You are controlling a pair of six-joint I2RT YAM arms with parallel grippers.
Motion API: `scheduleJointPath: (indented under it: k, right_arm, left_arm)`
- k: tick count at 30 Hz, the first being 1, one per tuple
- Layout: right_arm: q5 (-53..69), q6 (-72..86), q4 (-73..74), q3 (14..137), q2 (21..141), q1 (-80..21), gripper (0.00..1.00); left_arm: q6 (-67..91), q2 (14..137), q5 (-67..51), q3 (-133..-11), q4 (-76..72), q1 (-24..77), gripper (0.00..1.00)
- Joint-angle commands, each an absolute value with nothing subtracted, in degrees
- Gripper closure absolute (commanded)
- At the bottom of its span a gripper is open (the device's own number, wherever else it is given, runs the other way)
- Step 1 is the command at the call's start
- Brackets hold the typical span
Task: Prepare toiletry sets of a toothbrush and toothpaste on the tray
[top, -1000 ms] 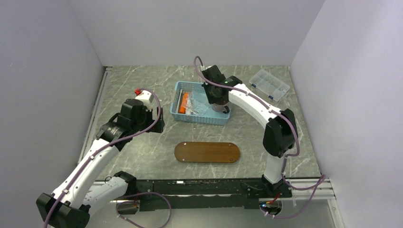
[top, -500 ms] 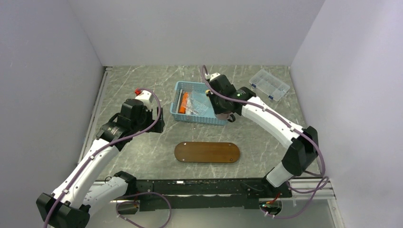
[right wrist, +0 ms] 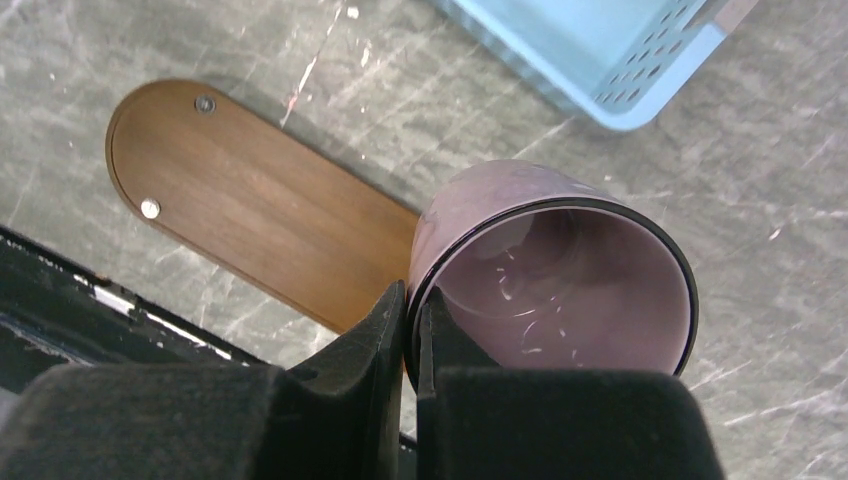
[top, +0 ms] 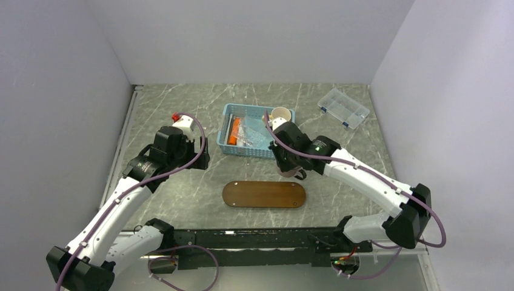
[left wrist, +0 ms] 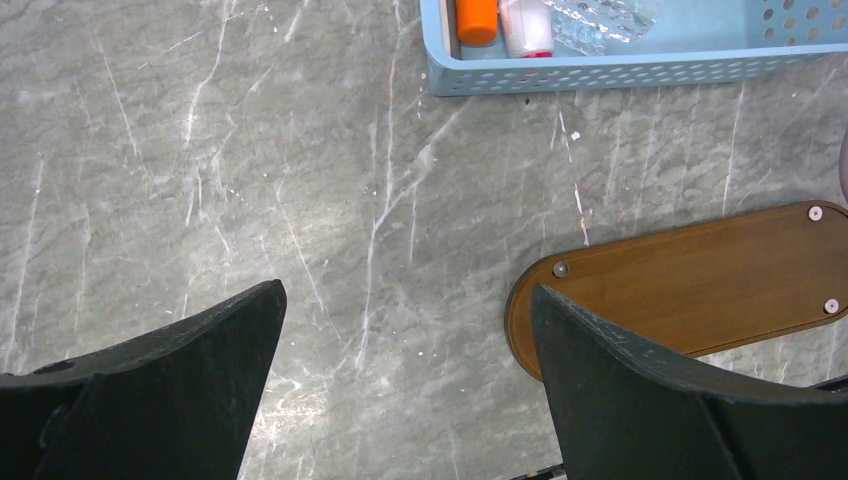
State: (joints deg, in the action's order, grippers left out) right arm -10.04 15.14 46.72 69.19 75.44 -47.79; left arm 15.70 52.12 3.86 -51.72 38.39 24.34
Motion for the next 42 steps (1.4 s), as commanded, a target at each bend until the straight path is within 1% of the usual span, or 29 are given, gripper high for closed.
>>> scheduleJointPath:
  k: [1, 8, 17, 22, 42]
  right_arm:
    - [-13.08, 18.81, 46.31, 66.57, 70.59, -49.94, 1.00]
    - [-14.34, 23.21, 46.19, 60.66, 67.02, -53.20, 1.00]
    - [-17.86, 26.98, 46.34, 57.06, 67.67, -56.81, 1.00]
    - [-20.05, 28.30, 46.42, 55.89, 68.41, -57.52, 1.00]
    - [-20.28, 30.56, 45.08, 54.48, 70.26, -60.57, 1.00]
  left_arm:
    - [14.78, 51.59, 3.26, -51.68, 37.00, 24.04, 0.01]
    - [14.81, 51.68, 3.18, -51.67, 37.13, 24.07, 0.01]
    - [14.72, 51.72, 2.99, -51.68, 37.05, 24.08, 0.01]
    - [14.71, 51.85, 2.82, -51.67, 37.13, 24.04, 0.01]
    - [14.59, 52.21, 2.29, -51.76, 37.17, 24.08, 0.01]
